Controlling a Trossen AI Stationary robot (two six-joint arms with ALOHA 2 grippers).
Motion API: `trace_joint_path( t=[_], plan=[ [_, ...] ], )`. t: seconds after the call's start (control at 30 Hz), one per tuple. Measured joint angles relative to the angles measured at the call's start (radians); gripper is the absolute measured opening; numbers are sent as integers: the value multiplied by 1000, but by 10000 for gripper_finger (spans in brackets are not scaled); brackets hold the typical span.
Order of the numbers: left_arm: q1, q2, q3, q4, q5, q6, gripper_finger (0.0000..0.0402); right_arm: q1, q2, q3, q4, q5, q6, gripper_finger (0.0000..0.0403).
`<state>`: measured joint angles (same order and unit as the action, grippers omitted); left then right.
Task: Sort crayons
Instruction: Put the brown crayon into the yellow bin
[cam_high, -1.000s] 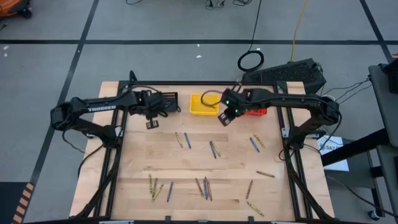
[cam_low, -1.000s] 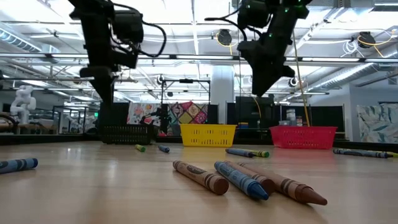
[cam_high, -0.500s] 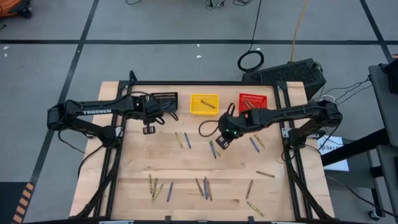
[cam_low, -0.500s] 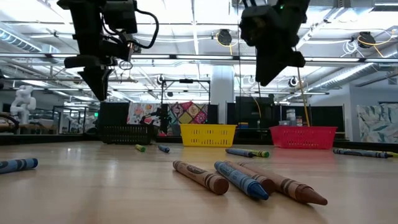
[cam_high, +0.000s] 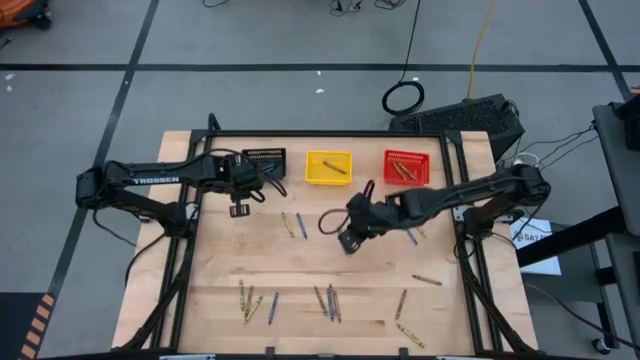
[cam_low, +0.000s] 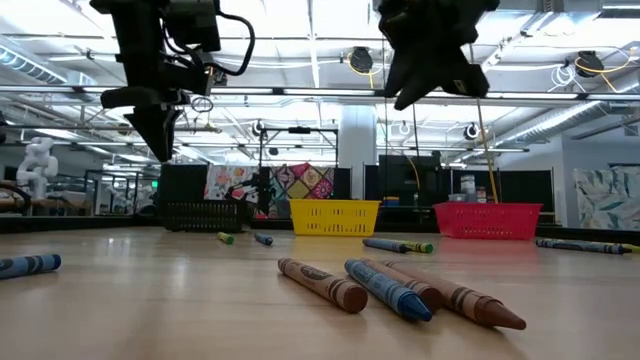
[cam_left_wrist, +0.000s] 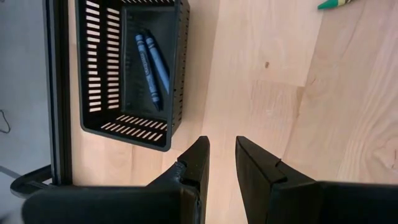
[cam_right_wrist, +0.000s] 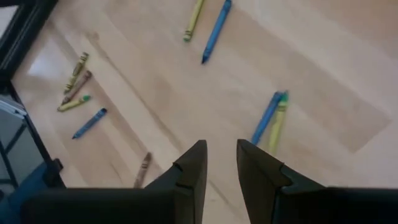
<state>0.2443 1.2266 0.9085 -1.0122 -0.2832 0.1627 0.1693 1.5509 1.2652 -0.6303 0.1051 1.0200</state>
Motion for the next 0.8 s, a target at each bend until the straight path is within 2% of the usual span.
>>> trace_joint_path(
  t=[0.27,0.4,0.8],
  plan=[
    [0,0,0,0,0,1,70,102,140,0,55,-6,155,75],
    [0,0,0,0,0,2,70,139,203,-1,121,-48,189,75],
    [0,0,-1,11,-2,35,70,202,270,-1,342,-55,302,75]
  ],
)
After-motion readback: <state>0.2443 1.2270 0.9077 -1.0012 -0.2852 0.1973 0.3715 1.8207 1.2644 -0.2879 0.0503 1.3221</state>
